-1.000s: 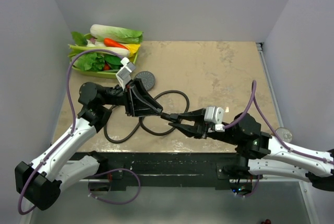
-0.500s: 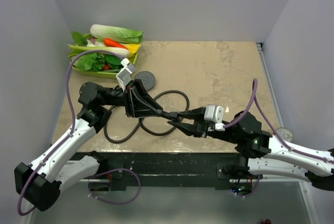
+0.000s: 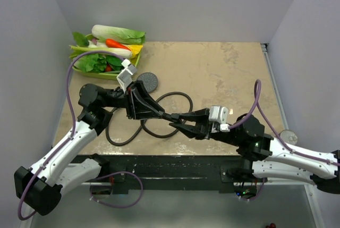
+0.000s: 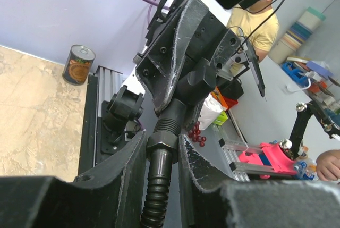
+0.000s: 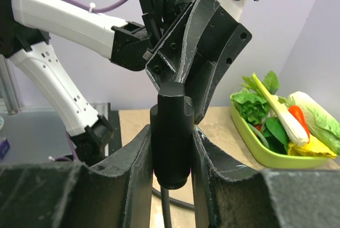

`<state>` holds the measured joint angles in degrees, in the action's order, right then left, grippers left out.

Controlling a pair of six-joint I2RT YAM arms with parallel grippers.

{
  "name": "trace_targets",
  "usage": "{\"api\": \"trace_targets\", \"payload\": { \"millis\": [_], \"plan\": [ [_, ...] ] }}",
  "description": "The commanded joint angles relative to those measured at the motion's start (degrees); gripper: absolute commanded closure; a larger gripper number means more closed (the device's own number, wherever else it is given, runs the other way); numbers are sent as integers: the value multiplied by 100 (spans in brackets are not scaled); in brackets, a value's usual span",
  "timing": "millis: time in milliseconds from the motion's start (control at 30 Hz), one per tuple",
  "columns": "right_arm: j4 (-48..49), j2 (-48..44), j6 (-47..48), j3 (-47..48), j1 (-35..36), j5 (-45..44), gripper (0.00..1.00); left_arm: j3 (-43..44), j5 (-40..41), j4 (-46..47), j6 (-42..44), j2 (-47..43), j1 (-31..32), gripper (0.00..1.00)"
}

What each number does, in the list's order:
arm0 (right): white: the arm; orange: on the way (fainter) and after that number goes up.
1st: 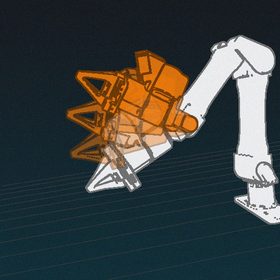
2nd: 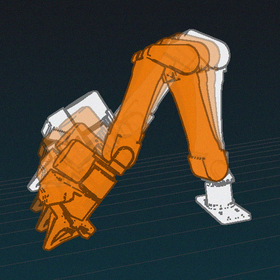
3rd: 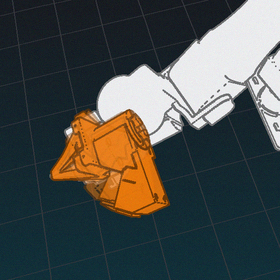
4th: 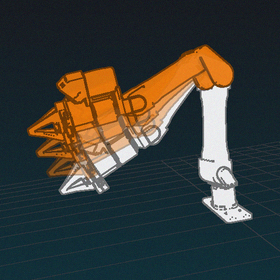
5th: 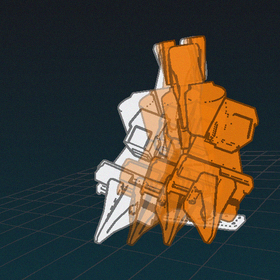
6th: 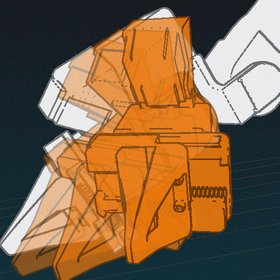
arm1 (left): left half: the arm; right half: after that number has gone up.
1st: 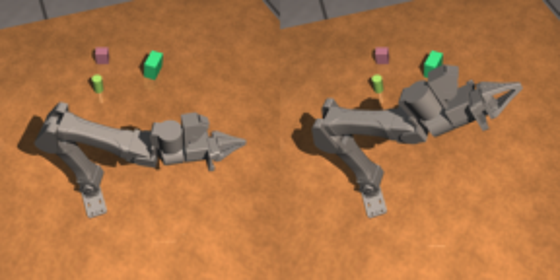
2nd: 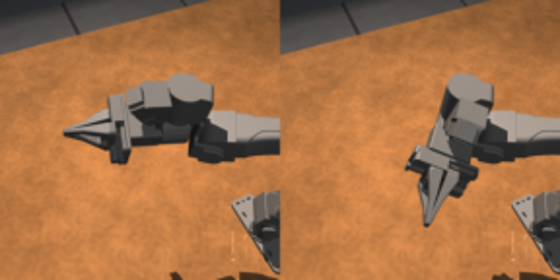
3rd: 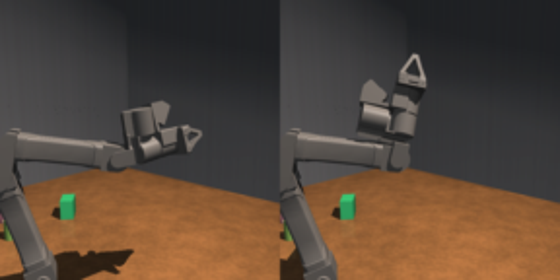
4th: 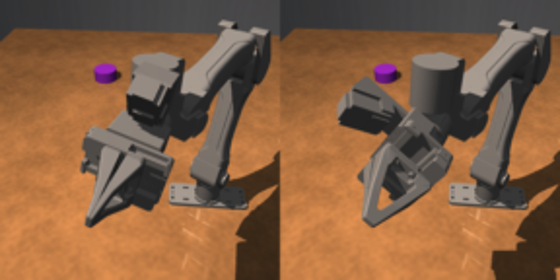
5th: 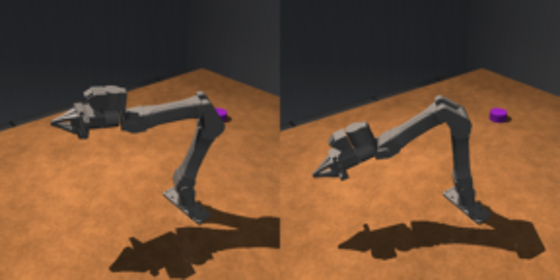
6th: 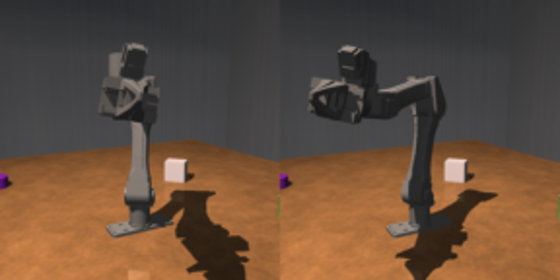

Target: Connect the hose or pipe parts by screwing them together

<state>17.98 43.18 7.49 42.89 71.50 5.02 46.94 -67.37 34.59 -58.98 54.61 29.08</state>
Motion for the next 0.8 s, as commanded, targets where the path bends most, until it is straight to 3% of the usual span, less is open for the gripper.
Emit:
{"api": "trace_targets", "payload": {
  "millis": [0,267,767],
  "plan": [
    [1084,287,-677,-377,13,237,100,96,84,285,18,-64,45,100],
    [2024,639,-1644,-1019,13,149,100,87,-21,329,71,-100,36,100],
    [2280,1149,-2857,-1204,13,-132,100,281,22,-84,712,-117,10,100]
  ]
}}
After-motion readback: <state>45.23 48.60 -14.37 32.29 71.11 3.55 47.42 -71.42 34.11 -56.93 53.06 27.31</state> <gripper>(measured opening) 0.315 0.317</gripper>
